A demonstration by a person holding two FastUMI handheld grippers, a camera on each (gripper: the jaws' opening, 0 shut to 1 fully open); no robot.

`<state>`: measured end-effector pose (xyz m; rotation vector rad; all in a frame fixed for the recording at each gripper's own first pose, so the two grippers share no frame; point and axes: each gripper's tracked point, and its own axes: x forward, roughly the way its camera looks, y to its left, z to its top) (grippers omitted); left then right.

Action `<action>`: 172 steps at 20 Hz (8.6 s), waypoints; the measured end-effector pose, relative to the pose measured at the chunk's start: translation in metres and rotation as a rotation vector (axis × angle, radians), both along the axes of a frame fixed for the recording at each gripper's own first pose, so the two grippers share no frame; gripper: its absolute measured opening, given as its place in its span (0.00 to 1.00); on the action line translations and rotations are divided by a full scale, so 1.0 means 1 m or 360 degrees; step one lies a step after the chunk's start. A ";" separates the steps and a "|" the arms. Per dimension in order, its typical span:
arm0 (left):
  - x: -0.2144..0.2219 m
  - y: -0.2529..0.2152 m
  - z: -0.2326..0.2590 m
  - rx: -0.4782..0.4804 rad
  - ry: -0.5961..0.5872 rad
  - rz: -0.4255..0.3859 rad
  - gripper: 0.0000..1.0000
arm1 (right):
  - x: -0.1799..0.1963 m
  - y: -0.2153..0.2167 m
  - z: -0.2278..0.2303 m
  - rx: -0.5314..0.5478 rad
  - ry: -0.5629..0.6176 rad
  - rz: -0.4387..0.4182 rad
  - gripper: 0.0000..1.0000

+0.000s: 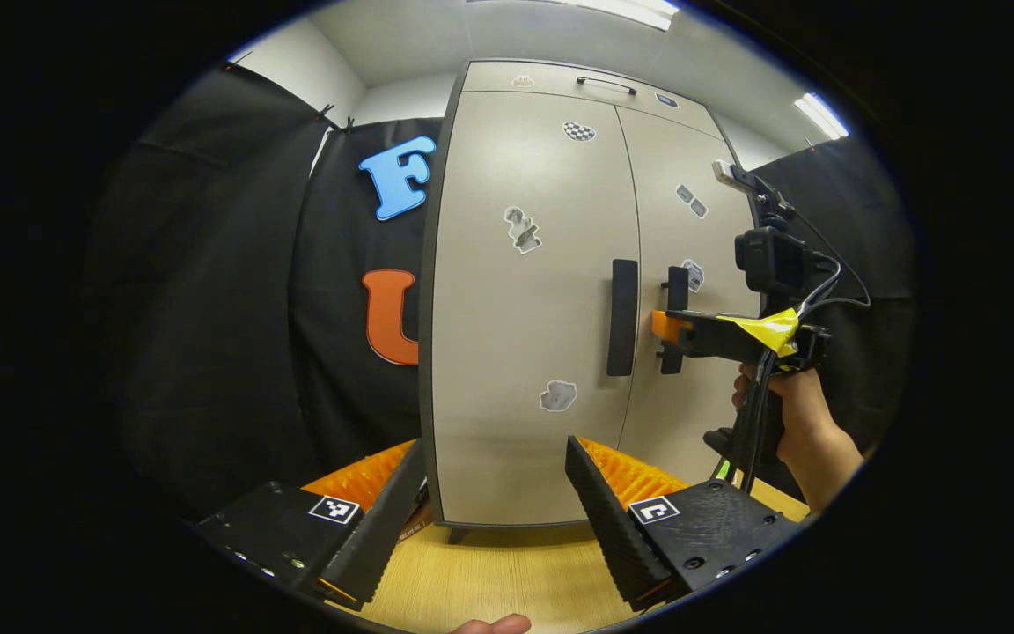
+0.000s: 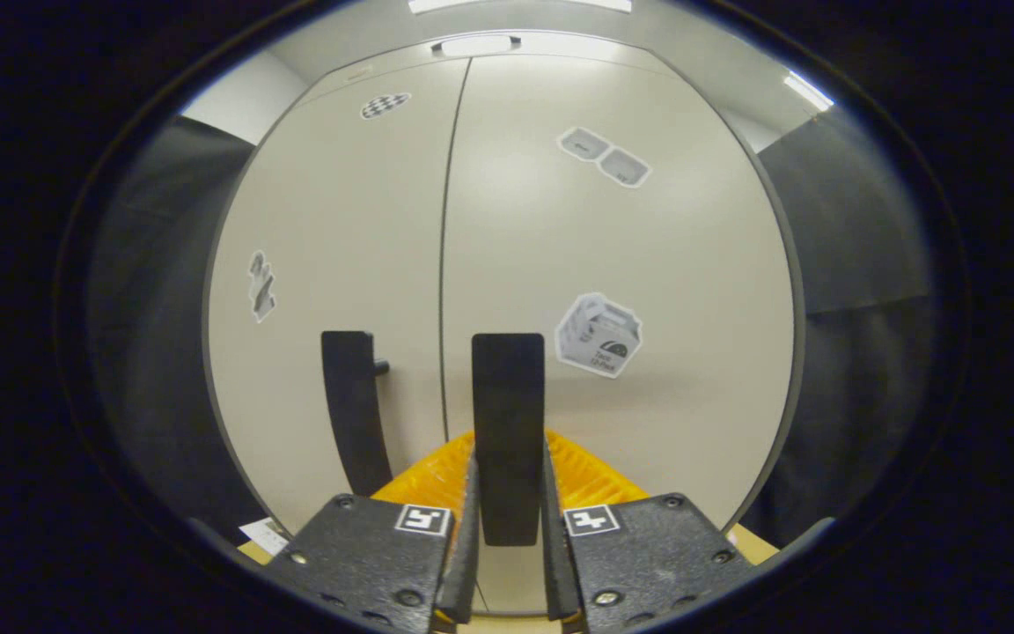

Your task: Open the right door of the double-door shoe cabinet with the right hand, and open the left door with the left hand.

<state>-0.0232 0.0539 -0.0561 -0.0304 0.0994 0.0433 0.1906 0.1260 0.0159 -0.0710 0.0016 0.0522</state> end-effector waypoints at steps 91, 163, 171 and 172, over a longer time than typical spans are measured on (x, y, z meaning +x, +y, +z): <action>0.144 -0.119 0.076 0.0015 -0.0194 -0.0193 0.95 | -0.200 -0.143 -0.025 0.0020 -0.0048 0.0115 1.00; 0.007 0.034 0.074 0.0076 -0.0262 0.0116 0.07 | -0.198 -0.123 -0.040 0.0070 -0.0075 0.0163 0.98; 0.004 0.089 0.069 0.0022 -0.0256 0.0098 0.00 | -0.200 -0.122 -0.034 0.0065 -0.0097 0.0146 0.98; 0.005 0.089 0.070 0.0018 -0.0259 0.0073 0.00 | -0.200 -0.121 -0.033 0.0063 -0.0102 0.0145 0.98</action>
